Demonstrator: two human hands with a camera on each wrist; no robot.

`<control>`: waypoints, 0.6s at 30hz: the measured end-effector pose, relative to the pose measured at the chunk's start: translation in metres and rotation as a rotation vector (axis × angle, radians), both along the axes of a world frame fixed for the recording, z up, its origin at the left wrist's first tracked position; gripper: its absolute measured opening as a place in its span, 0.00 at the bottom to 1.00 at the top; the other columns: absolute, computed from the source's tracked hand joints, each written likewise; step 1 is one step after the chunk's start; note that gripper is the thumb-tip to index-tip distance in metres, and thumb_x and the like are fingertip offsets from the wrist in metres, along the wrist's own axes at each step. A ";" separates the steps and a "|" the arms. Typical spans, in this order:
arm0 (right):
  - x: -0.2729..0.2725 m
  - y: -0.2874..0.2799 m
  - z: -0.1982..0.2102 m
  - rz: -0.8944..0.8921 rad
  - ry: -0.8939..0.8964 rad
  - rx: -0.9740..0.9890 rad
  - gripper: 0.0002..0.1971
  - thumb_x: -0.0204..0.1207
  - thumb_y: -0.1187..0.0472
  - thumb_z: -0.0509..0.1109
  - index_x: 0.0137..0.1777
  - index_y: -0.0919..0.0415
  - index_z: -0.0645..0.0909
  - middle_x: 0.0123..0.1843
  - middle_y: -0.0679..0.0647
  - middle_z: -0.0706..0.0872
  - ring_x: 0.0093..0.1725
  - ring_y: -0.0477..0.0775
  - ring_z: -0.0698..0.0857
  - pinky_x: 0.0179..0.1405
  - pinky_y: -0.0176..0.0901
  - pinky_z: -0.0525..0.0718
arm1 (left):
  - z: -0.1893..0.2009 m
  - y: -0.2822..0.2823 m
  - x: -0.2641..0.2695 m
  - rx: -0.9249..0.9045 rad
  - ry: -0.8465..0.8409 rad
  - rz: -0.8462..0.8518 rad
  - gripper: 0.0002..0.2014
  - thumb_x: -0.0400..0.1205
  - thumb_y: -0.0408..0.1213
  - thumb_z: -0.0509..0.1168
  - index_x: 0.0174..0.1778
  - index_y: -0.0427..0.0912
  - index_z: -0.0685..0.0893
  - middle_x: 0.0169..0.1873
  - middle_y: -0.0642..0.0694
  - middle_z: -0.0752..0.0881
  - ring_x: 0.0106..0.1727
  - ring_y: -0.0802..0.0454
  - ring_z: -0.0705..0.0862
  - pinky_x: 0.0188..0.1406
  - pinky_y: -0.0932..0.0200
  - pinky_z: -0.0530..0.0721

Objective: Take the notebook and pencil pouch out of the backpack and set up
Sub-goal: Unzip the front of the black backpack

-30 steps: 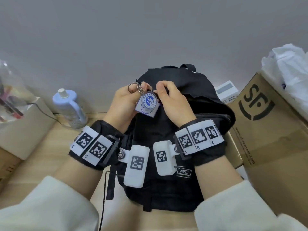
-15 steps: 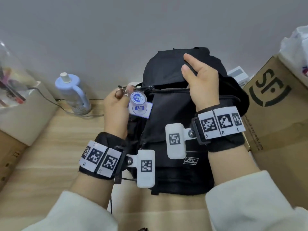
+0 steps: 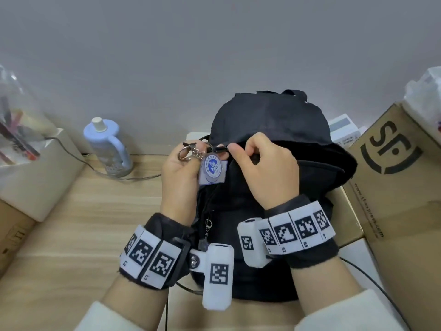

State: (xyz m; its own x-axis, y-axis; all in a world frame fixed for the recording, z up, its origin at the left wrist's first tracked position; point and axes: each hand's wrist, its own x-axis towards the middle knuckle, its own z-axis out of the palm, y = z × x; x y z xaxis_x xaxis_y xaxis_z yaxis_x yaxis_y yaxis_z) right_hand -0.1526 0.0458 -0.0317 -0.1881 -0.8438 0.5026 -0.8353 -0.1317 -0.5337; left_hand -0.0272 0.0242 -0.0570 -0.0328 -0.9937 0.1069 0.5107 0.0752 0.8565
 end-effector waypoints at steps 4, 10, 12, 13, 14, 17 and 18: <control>-0.003 -0.006 0.006 -0.055 0.050 0.271 0.18 0.79 0.39 0.49 0.36 0.52 0.63 0.31 0.50 0.74 0.35 0.61 0.70 0.37 0.49 0.66 | -0.008 0.003 -0.001 -0.017 0.122 -0.140 0.10 0.71 0.42 0.70 0.38 0.39 0.81 0.39 0.44 0.93 0.42 0.46 0.92 0.42 0.56 0.90; -0.011 -0.017 0.001 0.086 -0.257 0.241 0.16 0.77 0.40 0.55 0.35 0.50 0.70 0.16 0.45 0.74 0.24 0.46 0.73 0.35 0.48 0.69 | -0.023 0.008 -0.006 0.105 0.074 -0.144 0.03 0.77 0.31 0.63 0.37 0.38 0.79 0.31 0.45 0.93 0.37 0.54 0.92 0.36 0.64 0.89; -0.013 -0.020 -0.001 0.118 -0.376 0.181 0.16 0.75 0.44 0.62 0.30 0.50 0.70 0.12 0.42 0.71 0.18 0.44 0.69 0.31 0.45 0.66 | -0.028 0.007 -0.008 0.161 0.003 -0.133 0.11 0.79 0.22 0.58 0.34 0.40 0.77 0.26 0.46 0.91 0.32 0.56 0.90 0.31 0.66 0.87; -0.015 -0.020 -0.001 0.120 -0.435 0.144 0.19 0.74 0.46 0.66 0.25 0.50 0.67 0.10 0.43 0.69 0.17 0.45 0.65 0.30 0.45 0.65 | -0.028 0.006 -0.009 0.174 -0.042 -0.128 0.14 0.79 0.20 0.57 0.33 0.41 0.77 0.26 0.47 0.90 0.30 0.55 0.89 0.30 0.65 0.86; -0.015 -0.021 -0.001 0.114 -0.471 0.102 0.23 0.73 0.49 0.68 0.20 0.51 0.64 0.10 0.44 0.67 0.17 0.45 0.61 0.29 0.45 0.64 | -0.028 0.005 -0.009 0.174 -0.091 -0.108 0.16 0.79 0.18 0.57 0.31 0.43 0.78 0.27 0.48 0.89 0.29 0.54 0.87 0.31 0.63 0.84; -0.016 -0.023 0.004 0.078 -0.465 0.012 0.29 0.72 0.53 0.71 0.15 0.53 0.58 0.11 0.47 0.64 0.21 0.45 0.57 0.27 0.43 0.62 | -0.025 0.002 -0.009 0.093 -0.204 -0.005 0.17 0.79 0.22 0.60 0.31 0.47 0.81 0.28 0.55 0.87 0.32 0.56 0.83 0.38 0.60 0.80; -0.017 -0.023 0.006 0.060 -0.445 -0.007 0.30 0.72 0.53 0.70 0.15 0.53 0.56 0.11 0.47 0.65 0.20 0.46 0.57 0.26 0.41 0.62 | -0.023 0.002 -0.009 0.047 -0.226 0.029 0.14 0.80 0.25 0.62 0.33 0.47 0.81 0.29 0.55 0.87 0.34 0.56 0.83 0.40 0.59 0.81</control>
